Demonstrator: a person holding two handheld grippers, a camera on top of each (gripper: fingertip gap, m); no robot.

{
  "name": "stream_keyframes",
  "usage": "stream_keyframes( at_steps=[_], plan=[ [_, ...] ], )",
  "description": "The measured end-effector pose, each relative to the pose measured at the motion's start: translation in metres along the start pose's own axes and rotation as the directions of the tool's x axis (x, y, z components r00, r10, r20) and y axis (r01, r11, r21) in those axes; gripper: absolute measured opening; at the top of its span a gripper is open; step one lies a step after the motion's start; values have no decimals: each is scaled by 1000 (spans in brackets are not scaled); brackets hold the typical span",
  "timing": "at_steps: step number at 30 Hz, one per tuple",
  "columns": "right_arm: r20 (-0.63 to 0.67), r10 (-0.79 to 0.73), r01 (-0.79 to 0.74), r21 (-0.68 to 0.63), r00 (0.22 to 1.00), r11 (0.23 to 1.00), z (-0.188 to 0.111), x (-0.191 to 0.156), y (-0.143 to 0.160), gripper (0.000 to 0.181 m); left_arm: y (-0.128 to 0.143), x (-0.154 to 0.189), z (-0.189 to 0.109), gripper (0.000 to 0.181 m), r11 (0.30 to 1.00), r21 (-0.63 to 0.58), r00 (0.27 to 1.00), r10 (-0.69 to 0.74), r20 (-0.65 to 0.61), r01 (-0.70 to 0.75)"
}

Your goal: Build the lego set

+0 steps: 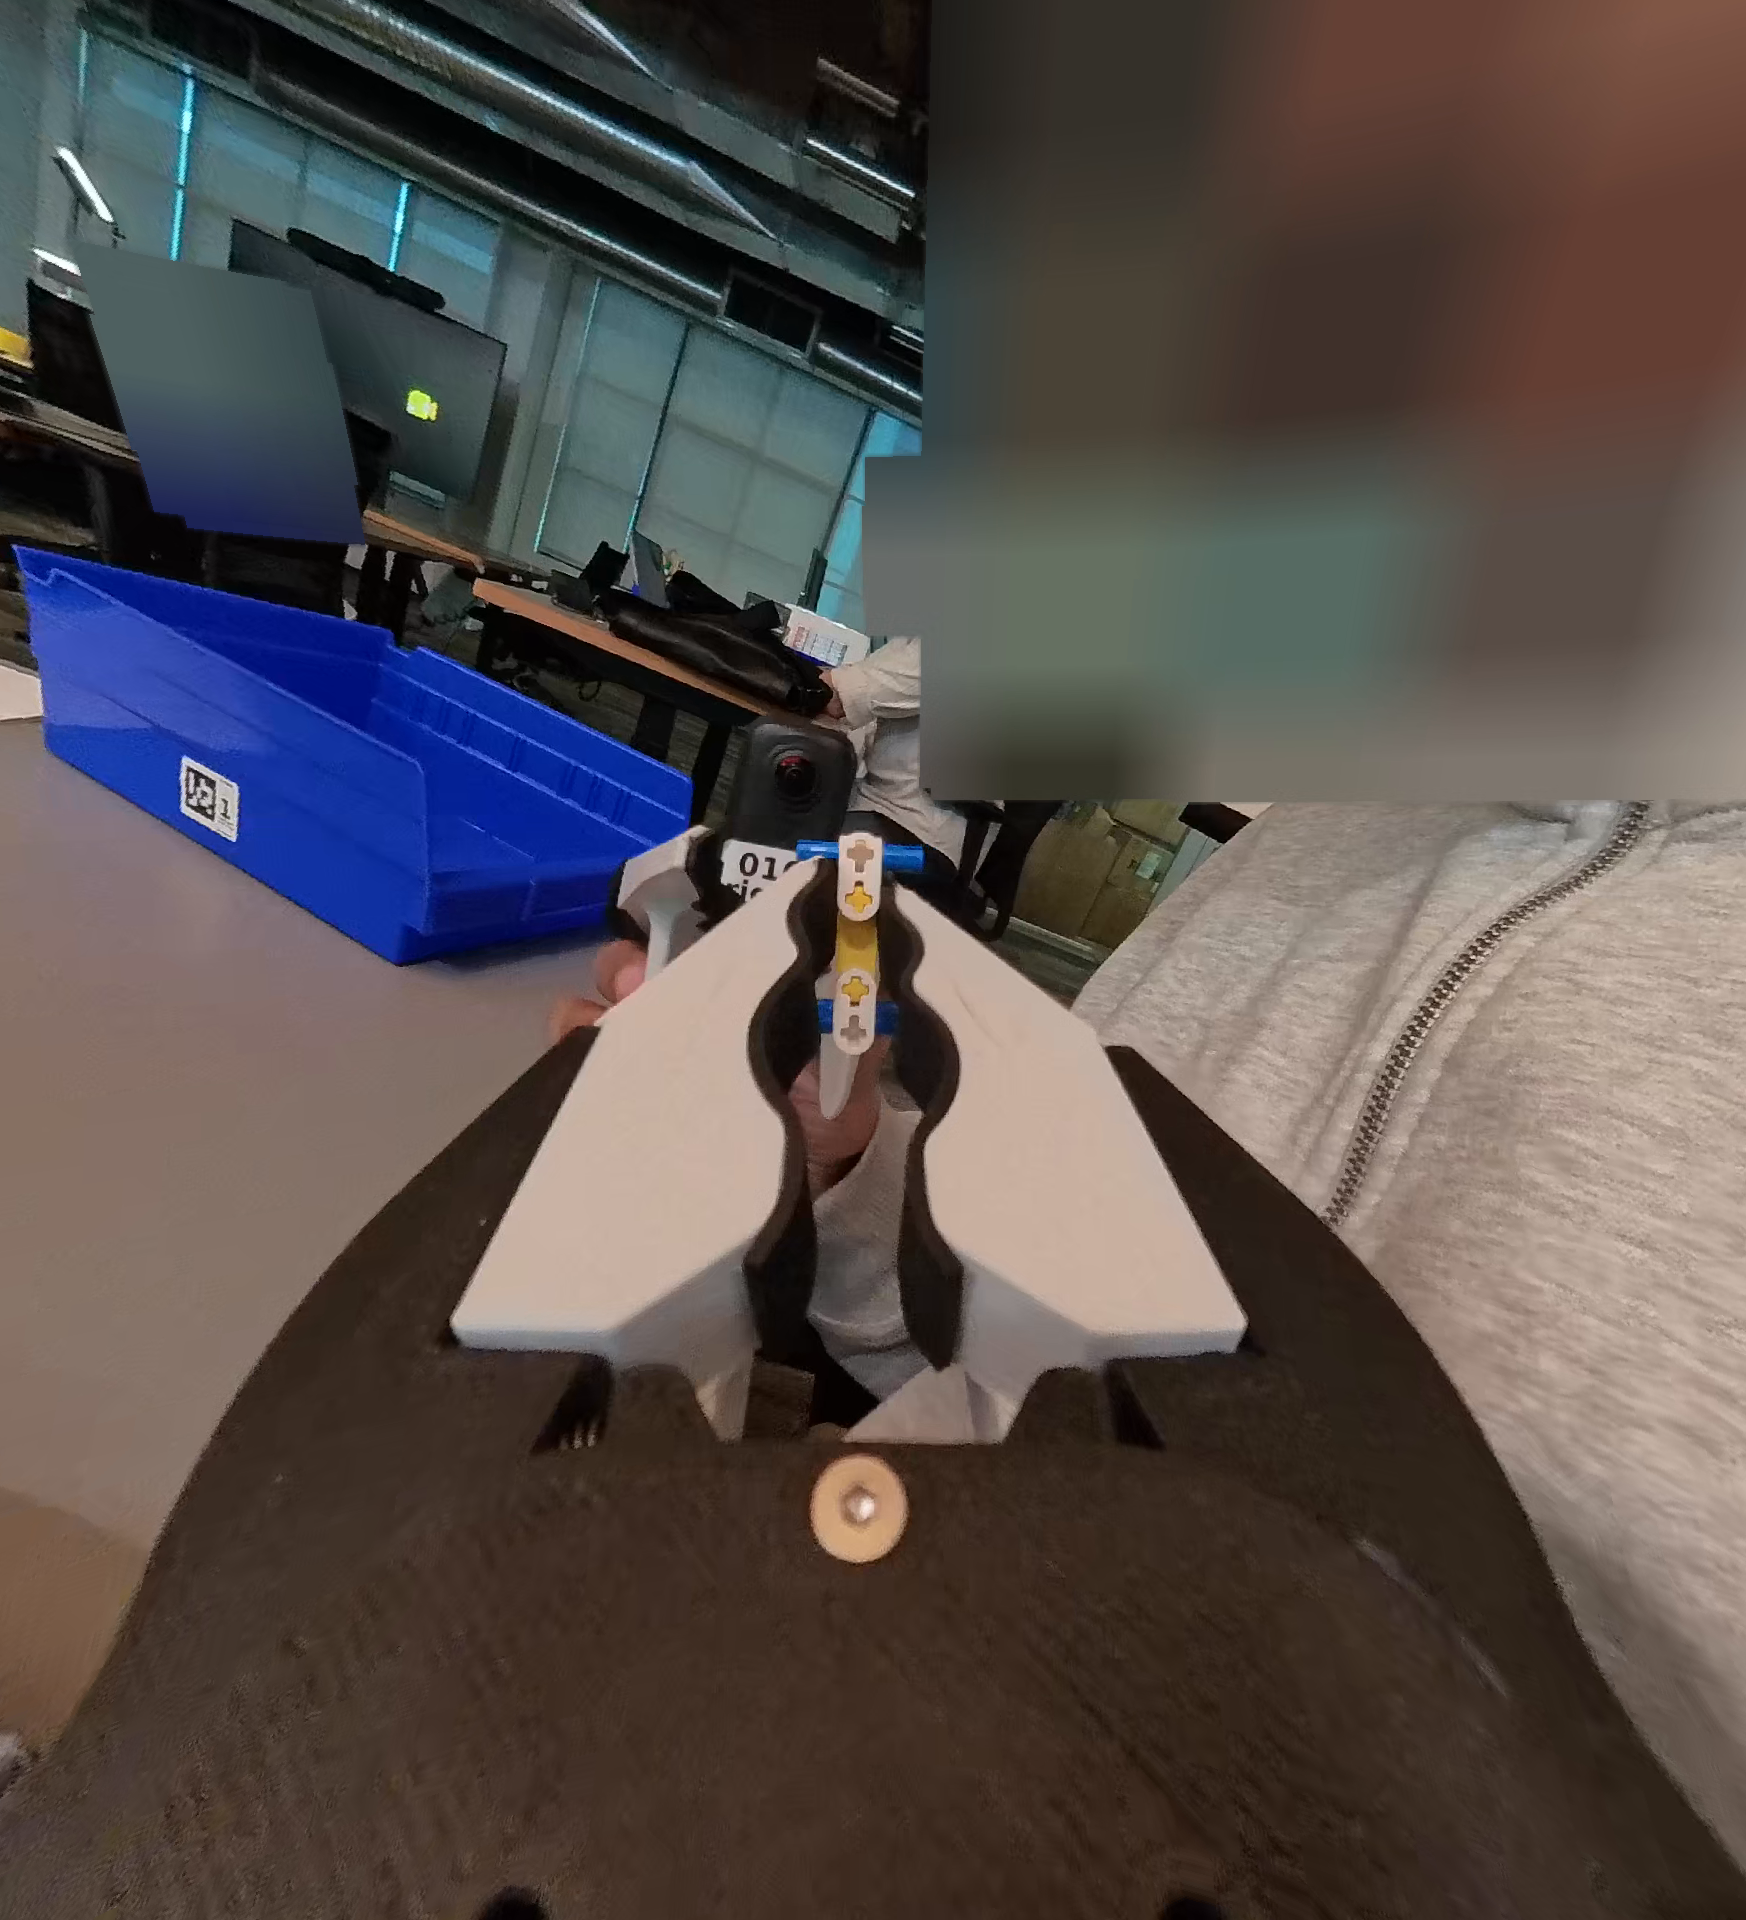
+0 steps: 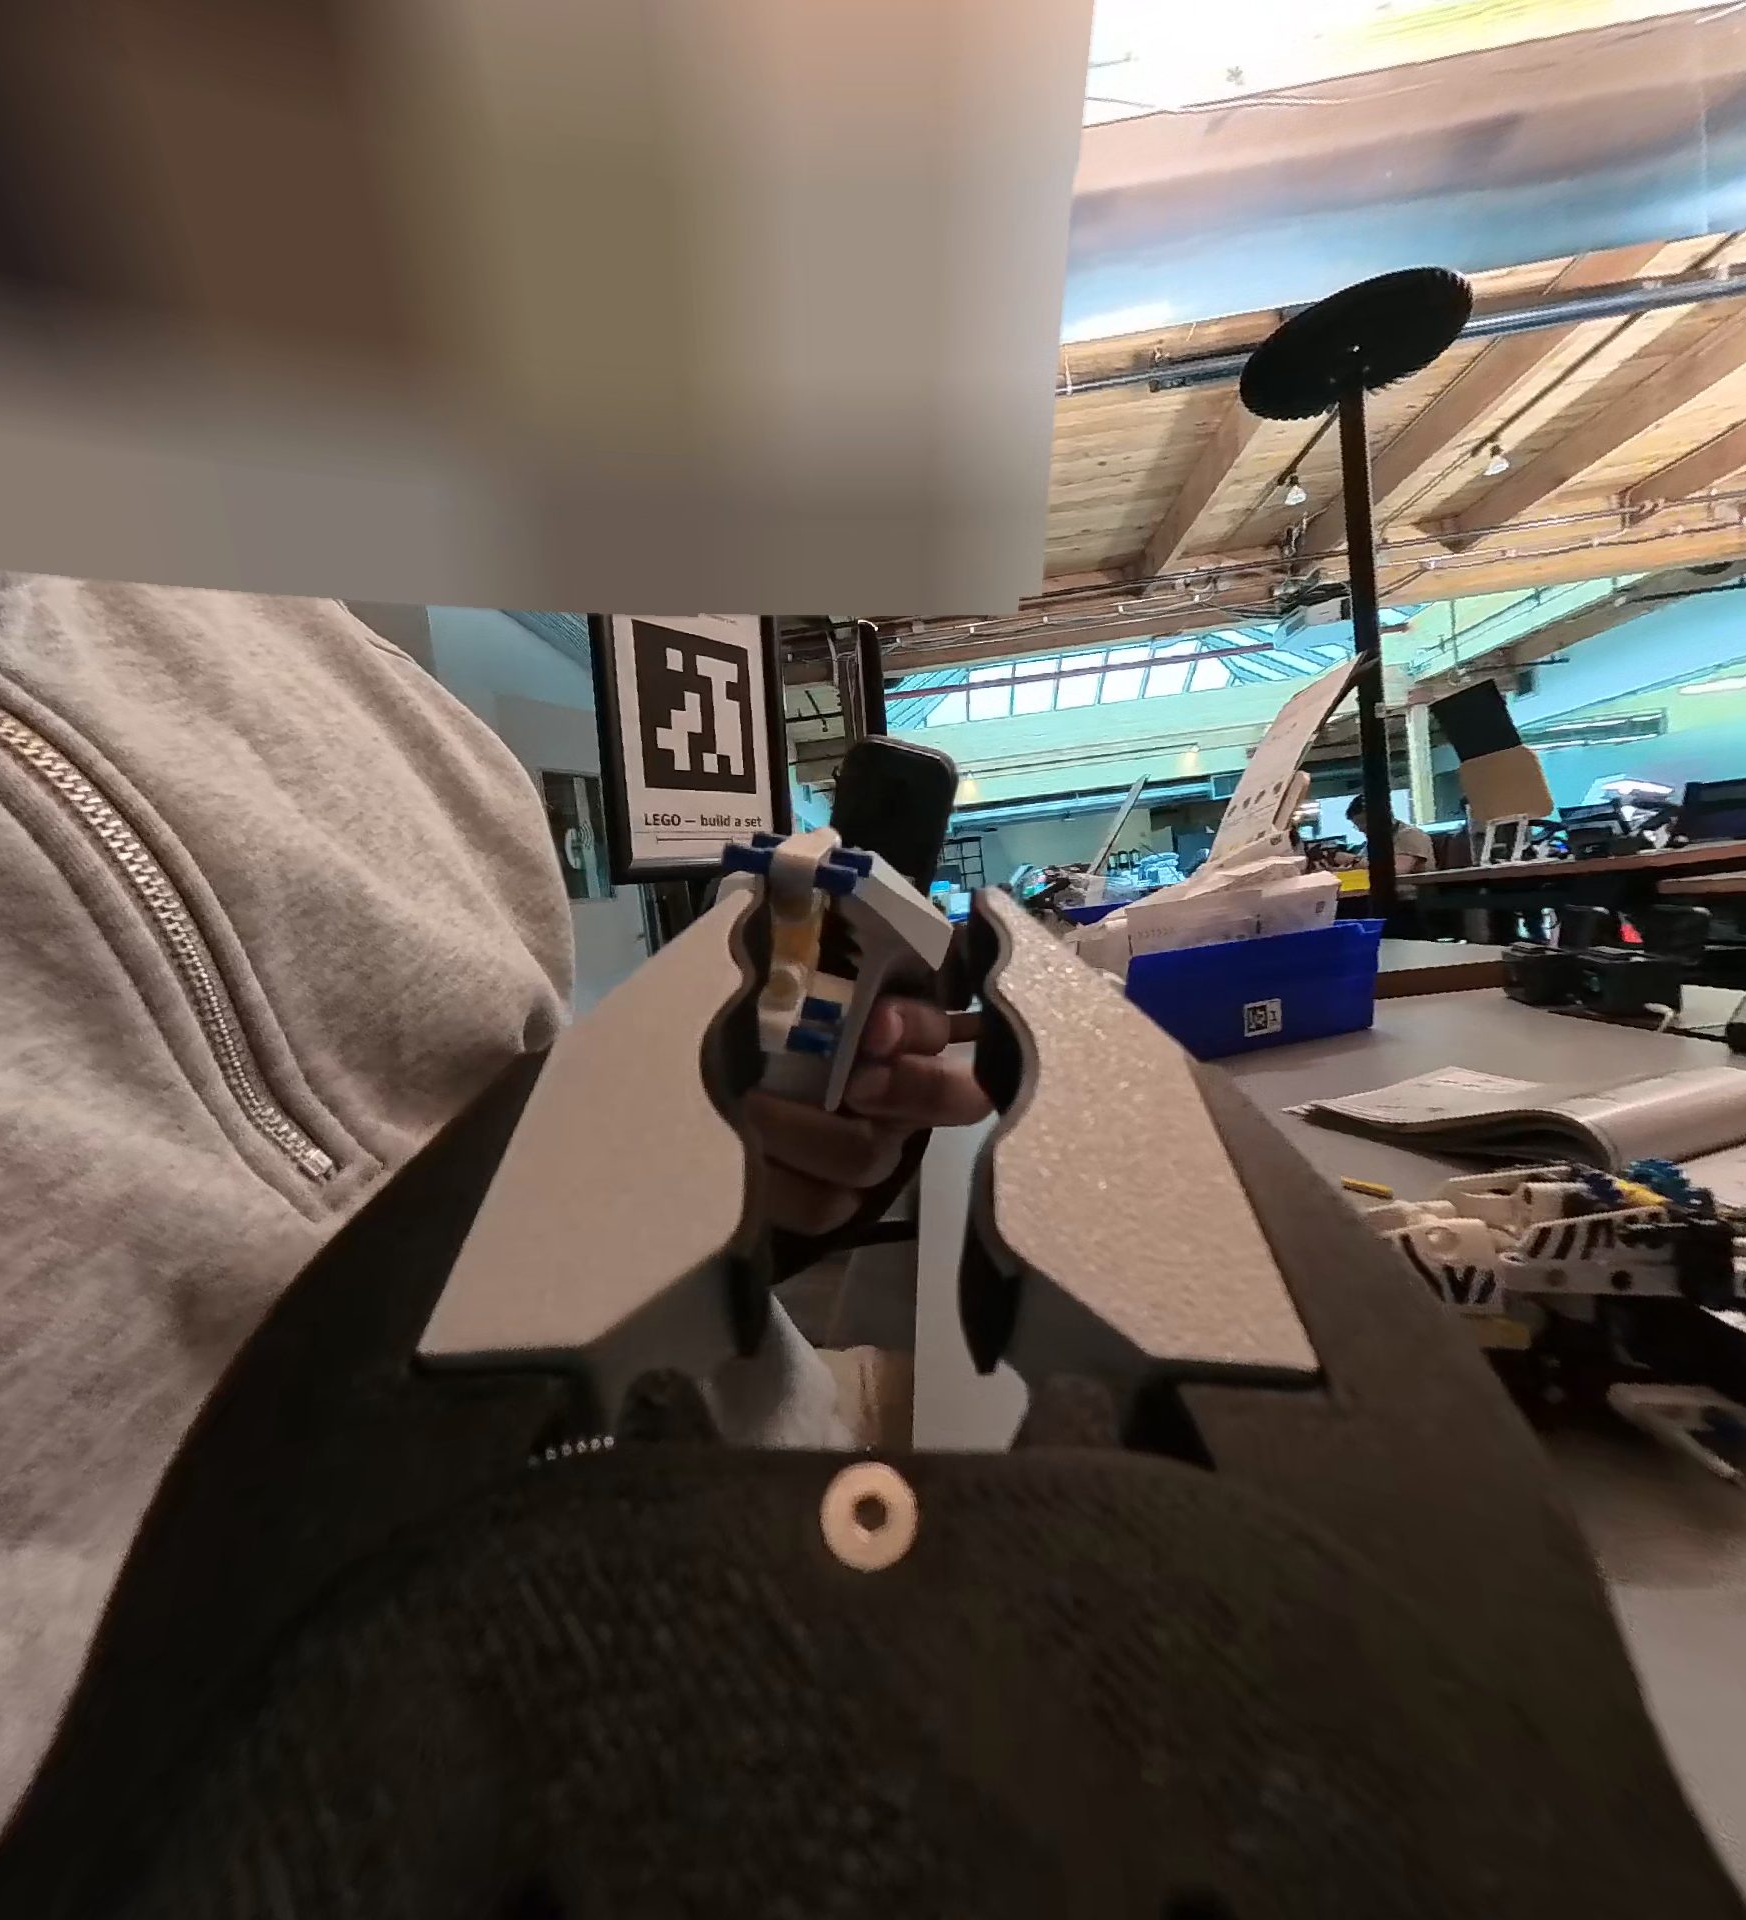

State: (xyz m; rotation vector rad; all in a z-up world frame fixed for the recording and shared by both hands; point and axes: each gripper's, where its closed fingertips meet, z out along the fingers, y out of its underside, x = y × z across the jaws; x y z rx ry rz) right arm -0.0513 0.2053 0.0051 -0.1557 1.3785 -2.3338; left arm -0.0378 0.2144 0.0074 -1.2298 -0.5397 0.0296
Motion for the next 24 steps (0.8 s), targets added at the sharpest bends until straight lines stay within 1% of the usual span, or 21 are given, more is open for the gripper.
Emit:
stream_keyframes(
  at_steps=[3, 6, 8, 9, 10, 11, 17, 20, 21, 24],
  plan=[
    [-27, 2, -3, -8, 1000, 1000, 0, 4, 1, 28, -2, -7, -2, 4, 1000, 3, 998, 30, 53, -30],
    [-65, -24, 23, -26, 998, 999, 1, 8, 2, 21, -3, -12, -3, 4, 994, -11, 988, 107, 114, -106],
    [-51, -23, 22, -28, 998, 999, 2, 5, 1, 13, -3, -12, -3, 4, 990, -22, 980, 144, 135, -142],
    [-47, -11, 10, -26, 999, 1000, 2, 4, 1, 12, -4, -13, -2, 4, 988, -22, 977, 154, 150, -152],
    [-39, 2, -3, -26, 999, 1000, 2, 4, 1, 6, -5, -14, -2, 4, 986, -23, 972, 165, 164, -164],
    [-38, 13, -14, -25, 999, 1000, 2, 4, 0, 6, -5, -14, -2, 4, 985, -23, 970, 172, 173, -170],
    [-82, 36, -40, -39, 996, 998, 3, 12, 2, 5, -7, -21, -4, 4, 986, -10, 960, 166, 223, -168],
    [-115, 12, -19, -56, 993, 998, 3, 16, 4, 4, -8, -25, -5, 4, 983, -13, 948, 180, 262, -184],
    [-118, 2, -9, -57, 993, 998, 3, 16, 3, 4, -8, -23, -5, 5, 984, -4, 952, 172, 253, -177],
    [-104, 5, -11, -55, 995, 998, 4, 13, 3, 4, -11, -20, -5, 4, 995, 56, 976, 73, 204, -86]
  ],
)
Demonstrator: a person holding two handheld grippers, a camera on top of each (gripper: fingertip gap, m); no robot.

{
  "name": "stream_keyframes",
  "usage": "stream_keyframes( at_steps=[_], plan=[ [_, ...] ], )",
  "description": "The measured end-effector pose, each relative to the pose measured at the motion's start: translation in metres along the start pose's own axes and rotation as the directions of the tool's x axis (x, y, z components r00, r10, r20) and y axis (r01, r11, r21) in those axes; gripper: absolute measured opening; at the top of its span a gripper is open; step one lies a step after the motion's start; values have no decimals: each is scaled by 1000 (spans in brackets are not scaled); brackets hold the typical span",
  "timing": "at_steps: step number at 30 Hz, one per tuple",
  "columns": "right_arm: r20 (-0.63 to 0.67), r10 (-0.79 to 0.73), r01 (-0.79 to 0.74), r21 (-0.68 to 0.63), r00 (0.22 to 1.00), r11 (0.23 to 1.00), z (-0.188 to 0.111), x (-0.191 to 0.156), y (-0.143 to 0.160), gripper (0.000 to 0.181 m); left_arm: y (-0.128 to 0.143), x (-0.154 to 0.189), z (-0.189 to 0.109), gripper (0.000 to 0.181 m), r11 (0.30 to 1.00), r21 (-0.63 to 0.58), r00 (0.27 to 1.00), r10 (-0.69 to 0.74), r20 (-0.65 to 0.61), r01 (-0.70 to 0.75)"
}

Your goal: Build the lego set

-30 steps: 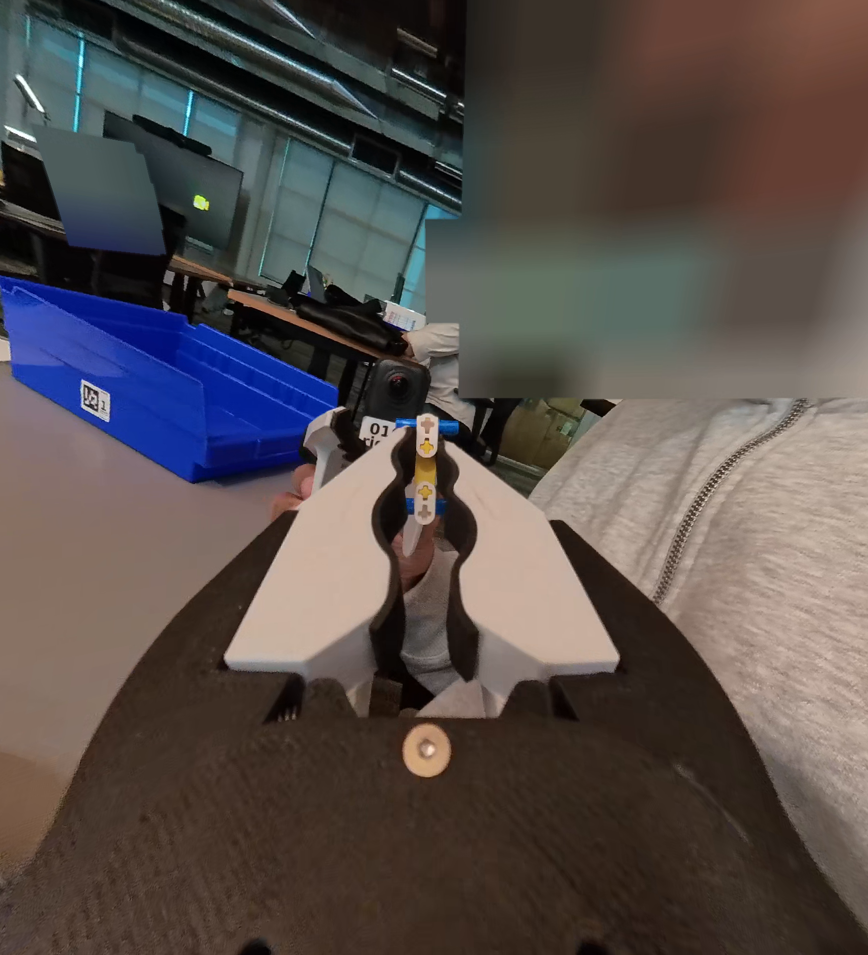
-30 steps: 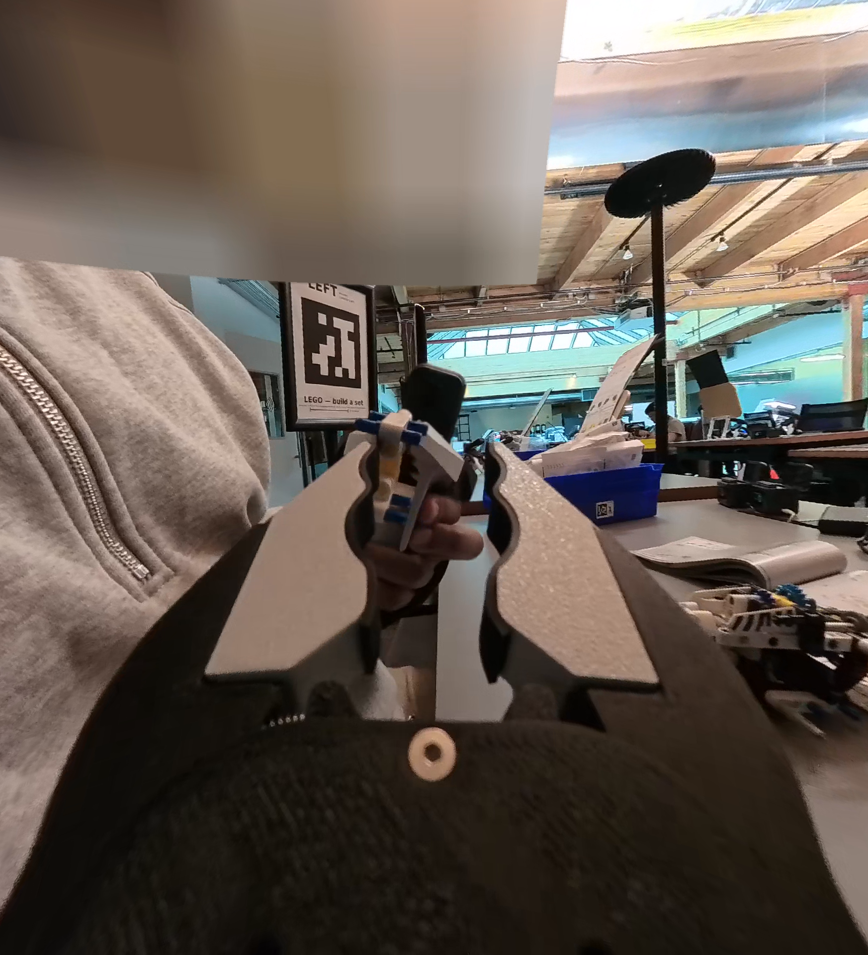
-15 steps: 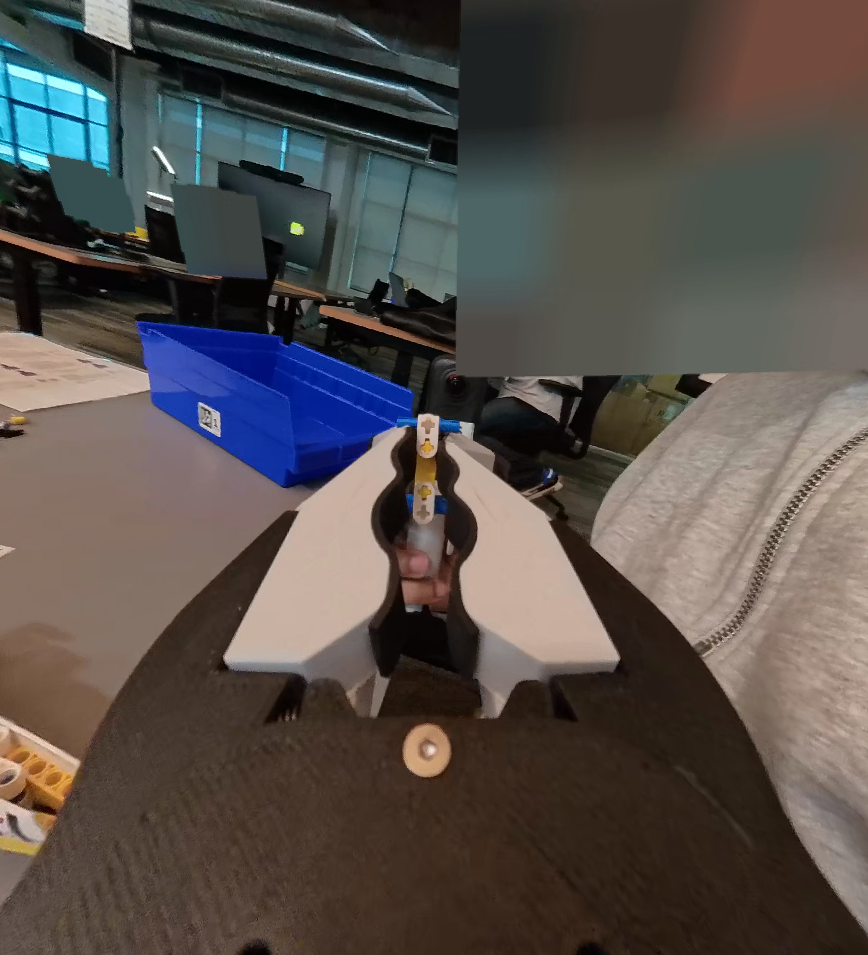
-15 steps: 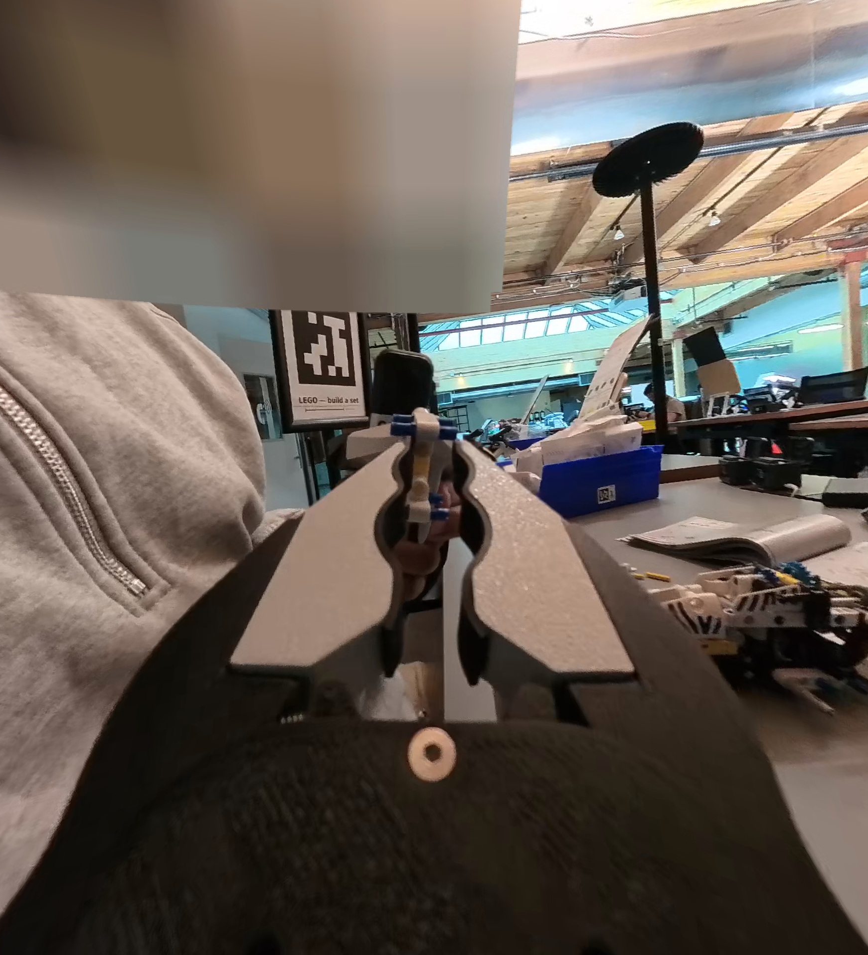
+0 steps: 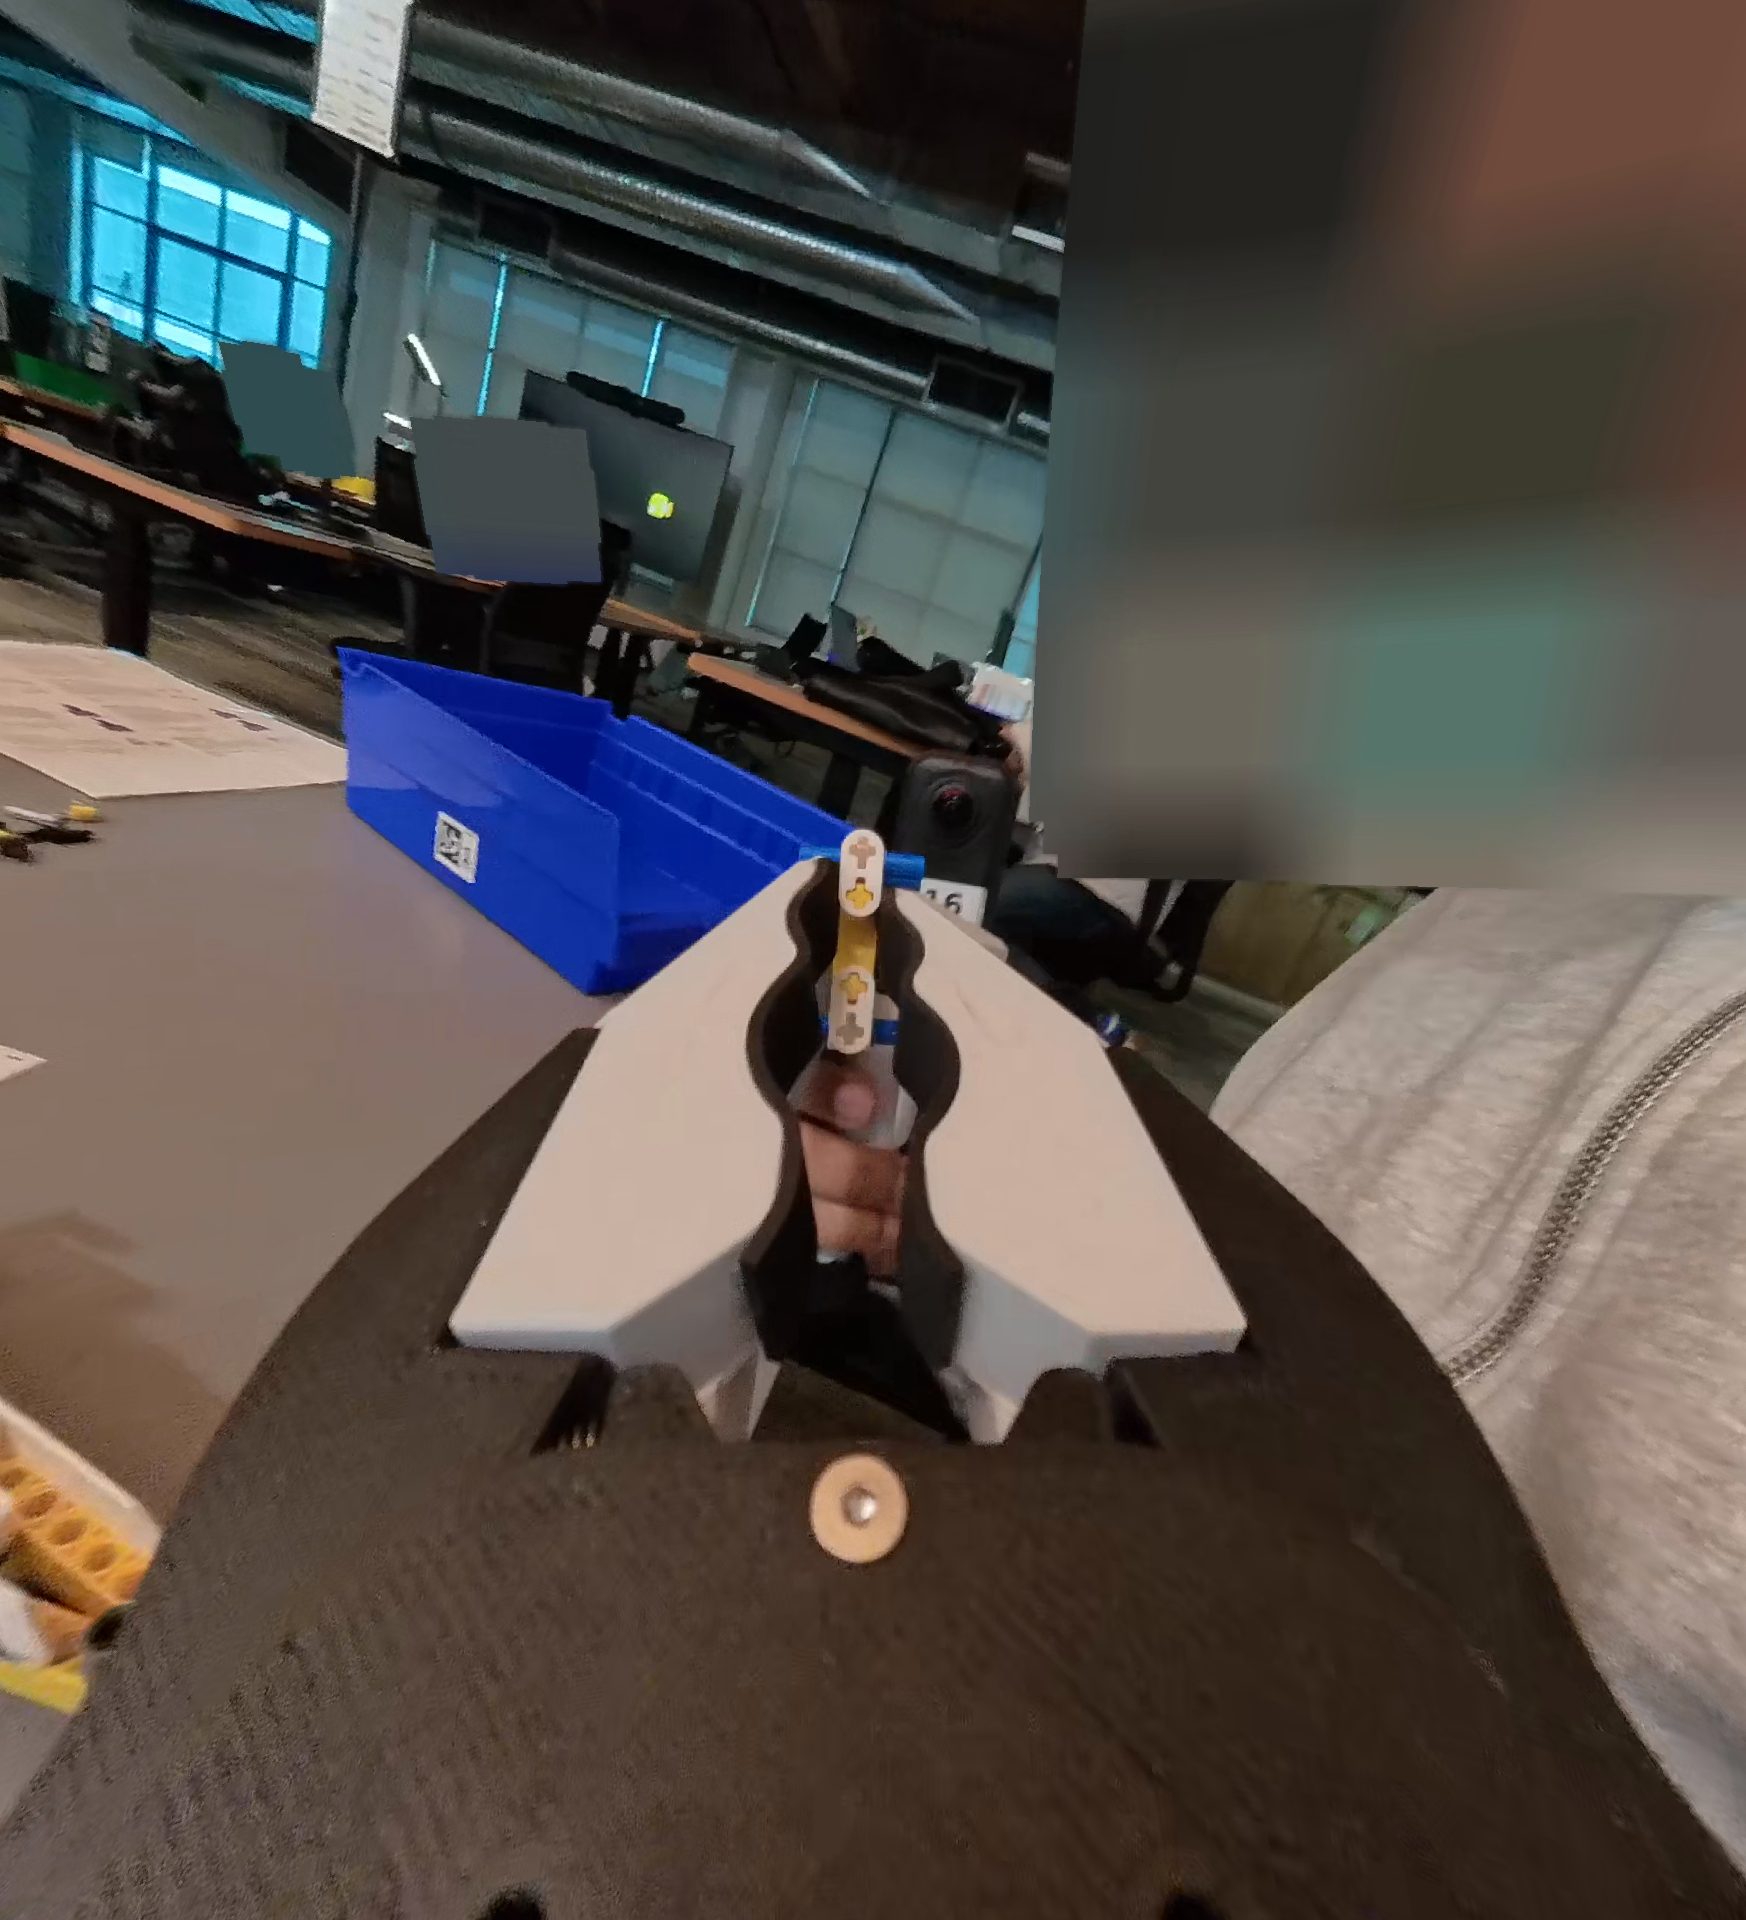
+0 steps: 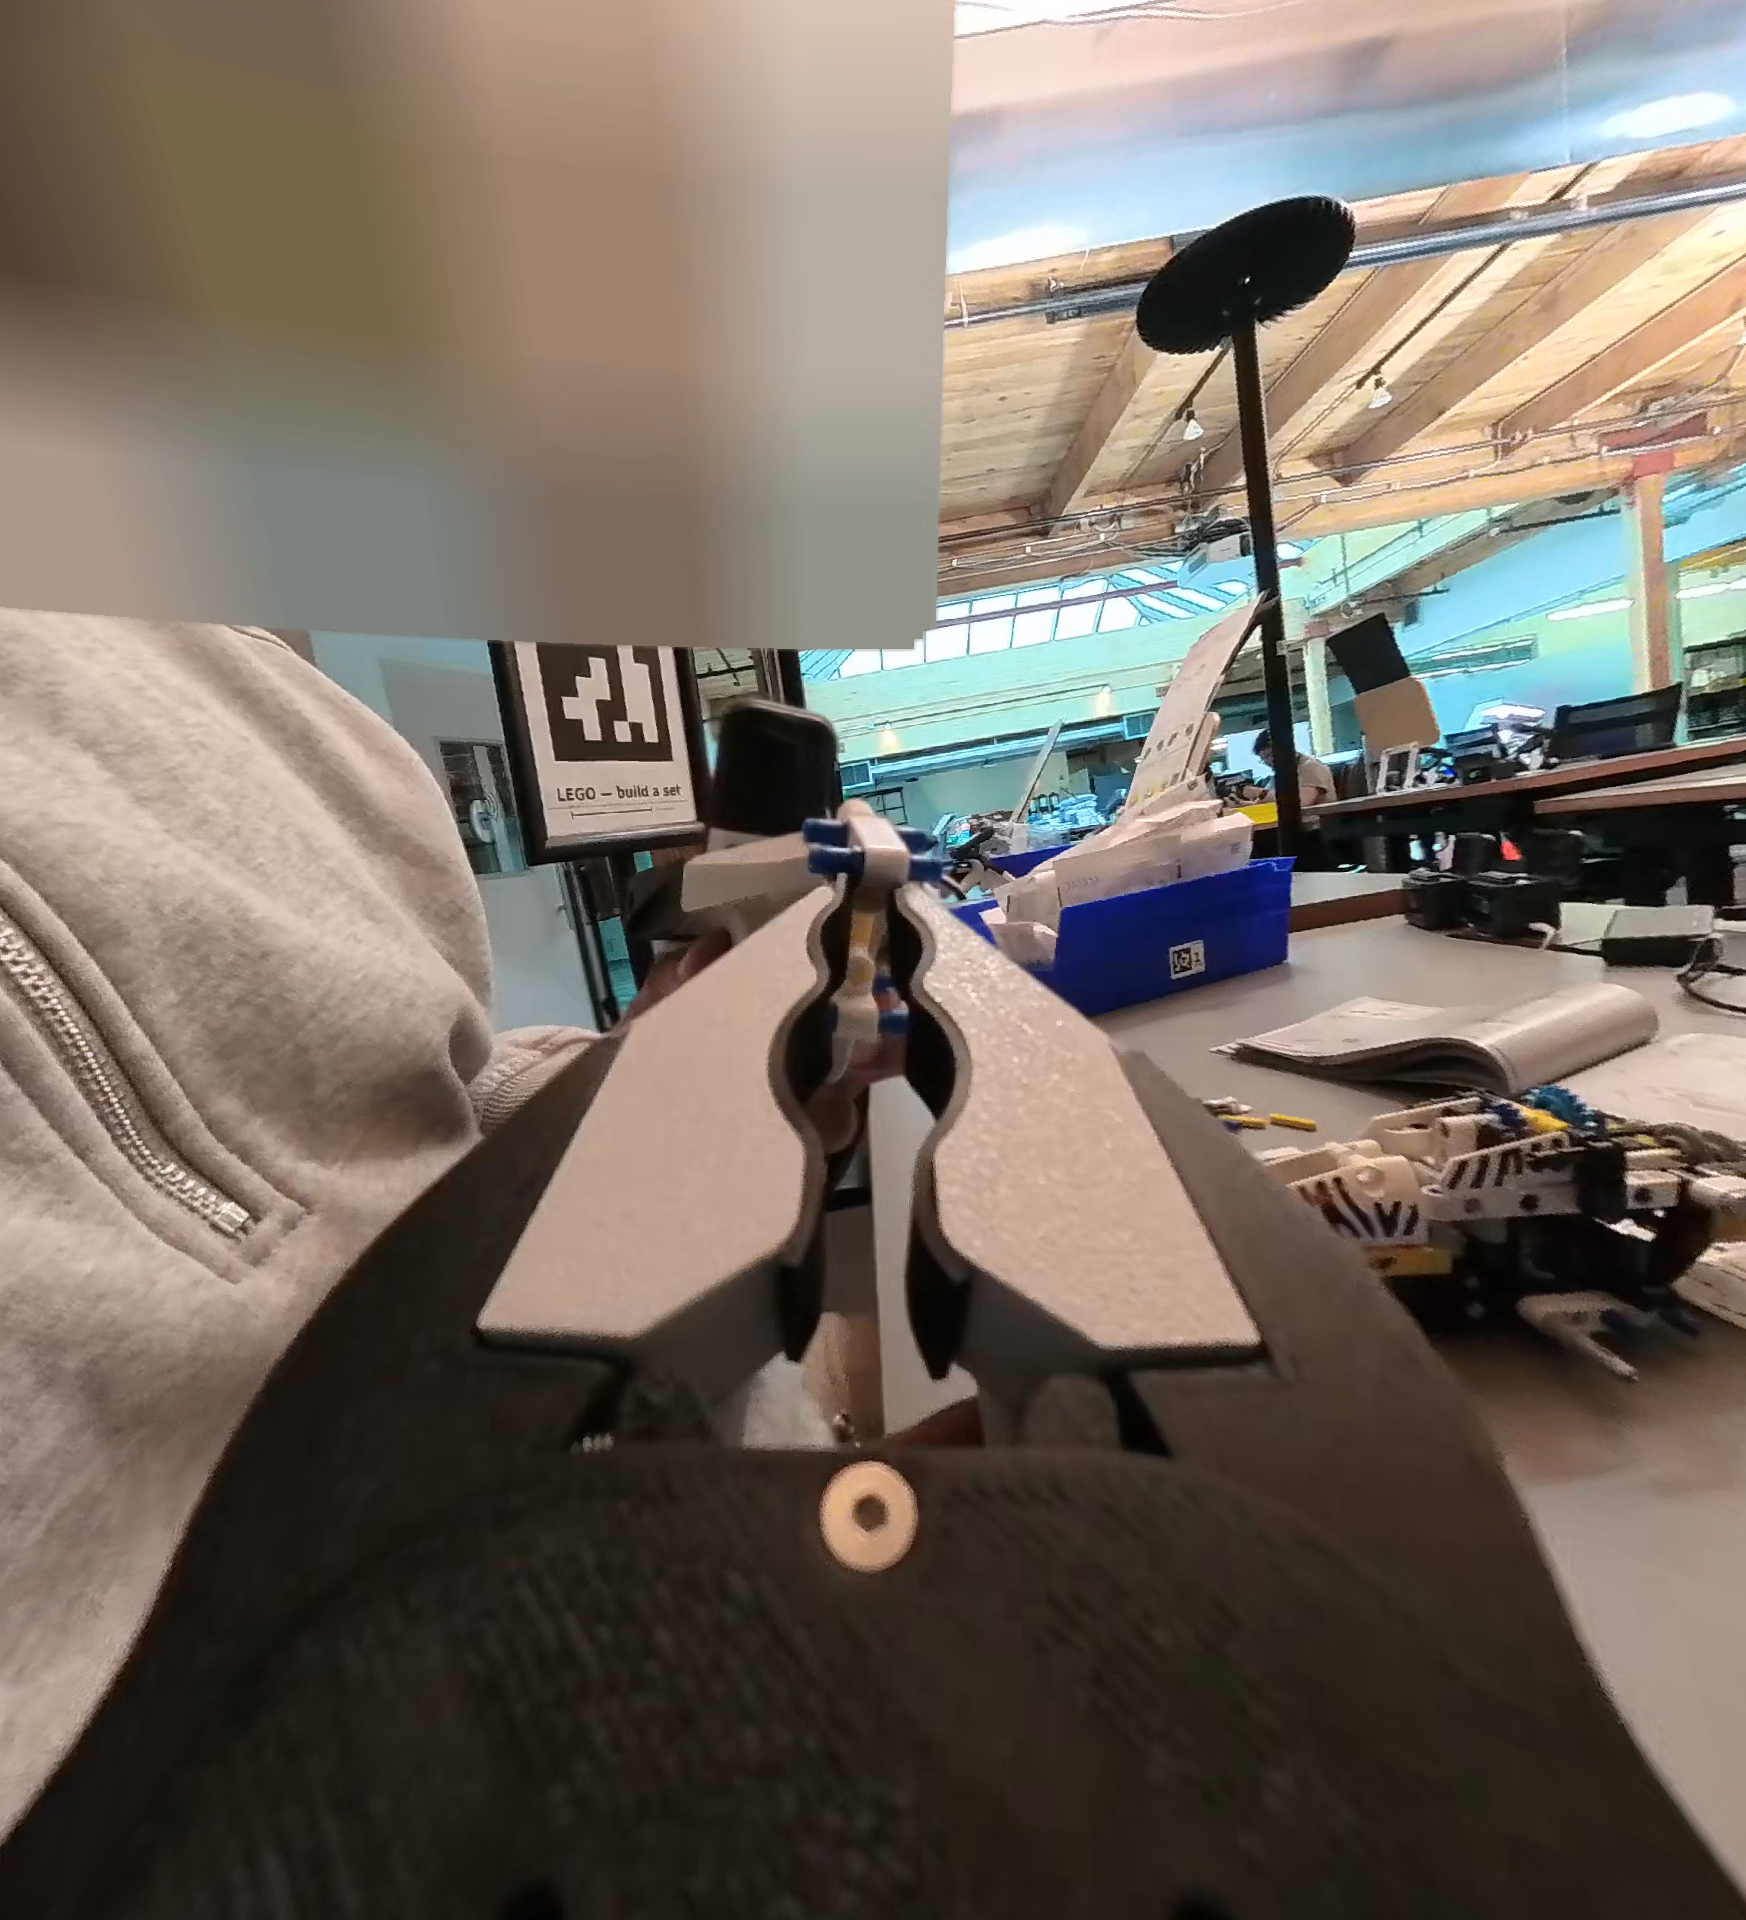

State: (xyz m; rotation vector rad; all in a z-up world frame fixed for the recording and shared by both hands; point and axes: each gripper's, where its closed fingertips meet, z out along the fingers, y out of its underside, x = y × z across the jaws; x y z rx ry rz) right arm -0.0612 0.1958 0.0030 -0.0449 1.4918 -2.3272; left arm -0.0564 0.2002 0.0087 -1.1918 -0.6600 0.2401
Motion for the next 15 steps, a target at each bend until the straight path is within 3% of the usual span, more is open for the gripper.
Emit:
stream_keyframes(
  at_steps=[5, 9, 15],
  plan=[
    [93, 155, -154, -12, 984, 988, 1, -3, 5, 4, -4, 1, -2, 3, 993, 63, 994, -95, -50, 98],
    [198, 291, -289, -38, 936, 957, 1, -11, 7, 0, -6, 4, -1, 3, 993, 68, 994, -91, -64, 95],
    [189, 253, -230, -135, 949, 964, -3, -13, 18, 0, -31, -5, -15, 4, 974, 176, 989, -132, -65, 141]
  ],
)
